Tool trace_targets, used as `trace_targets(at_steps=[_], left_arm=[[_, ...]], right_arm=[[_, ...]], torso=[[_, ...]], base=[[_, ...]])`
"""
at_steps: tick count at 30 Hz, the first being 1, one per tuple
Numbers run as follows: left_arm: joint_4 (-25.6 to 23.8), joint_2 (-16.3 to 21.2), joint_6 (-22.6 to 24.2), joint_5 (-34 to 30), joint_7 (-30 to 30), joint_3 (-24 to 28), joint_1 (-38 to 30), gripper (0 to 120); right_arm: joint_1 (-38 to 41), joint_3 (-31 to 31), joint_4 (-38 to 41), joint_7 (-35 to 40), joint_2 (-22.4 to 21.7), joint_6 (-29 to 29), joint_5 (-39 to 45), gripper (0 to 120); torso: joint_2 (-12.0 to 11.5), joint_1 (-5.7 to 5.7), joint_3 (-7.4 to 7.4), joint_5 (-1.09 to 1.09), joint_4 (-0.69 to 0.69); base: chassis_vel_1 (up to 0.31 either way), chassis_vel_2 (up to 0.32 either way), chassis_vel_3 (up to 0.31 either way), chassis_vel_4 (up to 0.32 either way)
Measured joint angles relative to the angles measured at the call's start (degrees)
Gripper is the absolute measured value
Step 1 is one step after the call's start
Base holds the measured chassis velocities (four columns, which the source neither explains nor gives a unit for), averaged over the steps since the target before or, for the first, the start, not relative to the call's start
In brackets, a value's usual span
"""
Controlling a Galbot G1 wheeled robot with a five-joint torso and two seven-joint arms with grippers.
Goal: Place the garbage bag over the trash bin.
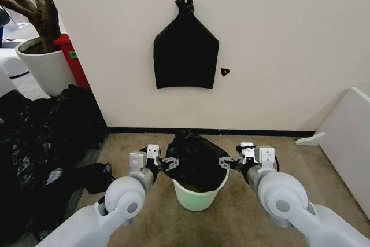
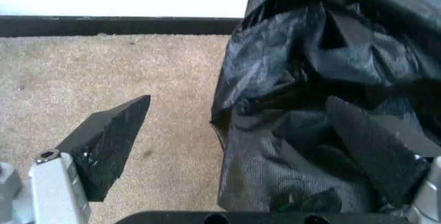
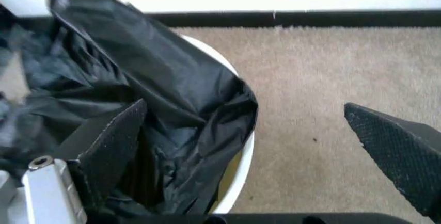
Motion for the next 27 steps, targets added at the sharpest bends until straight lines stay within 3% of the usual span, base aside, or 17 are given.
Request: trace_targets(at_steps=[3,7,9,15,27], left_arm=[[-0.1,-0.1,0.4,-1.0,-0.1,-0.6,-0.3,100],[0.2,-2.9,5.9,-6.2,-4.9,1.5,-4.7,100],[0.5,-3.6,6.4,-7.3,-5.9,1.9,-5.4,100],[4.6,-7.8,10.6,-10.8,-11.5,4.9,-11.0,100],[11.8,-10.2,12.8,-11.9,-9.5,4.7,-12.9,100]], right_arm=[[-1.2,1.5,1.1,-0.7,-0.7,-0.3,0.3,100],[-4.0,3.2,1.7,-1.1,-1.2,-0.4,-0.4,100],[-4.2,3.3,1.6,-1.0,-1.1,-0.4,-0.6,100],[-4.7,3.4,-0.1,-1.0,-0.1,-0.1,-1.9,100],[-5.3,2.5,-1.5,-1.3,1.1,0.9,-4.9,100]], torso=[[0.0,0.00,0.00,-0.01,-0.01],[0.0,0.00,0.00,0.01,-0.01],[0.0,0.00,0.00,0.01,-0.02],[0.0,0.00,0.00,0.01,-0.01],[0.0,0.00,0.00,0.00,-0.01]], base=[[0.000,0.000,0.000,0.000],[0.000,0.000,0.000,0.000],[0.000,0.000,0.000,0.000],[0.000,0.000,0.000,0.000],[0.000,0.000,0.000,0.000]])
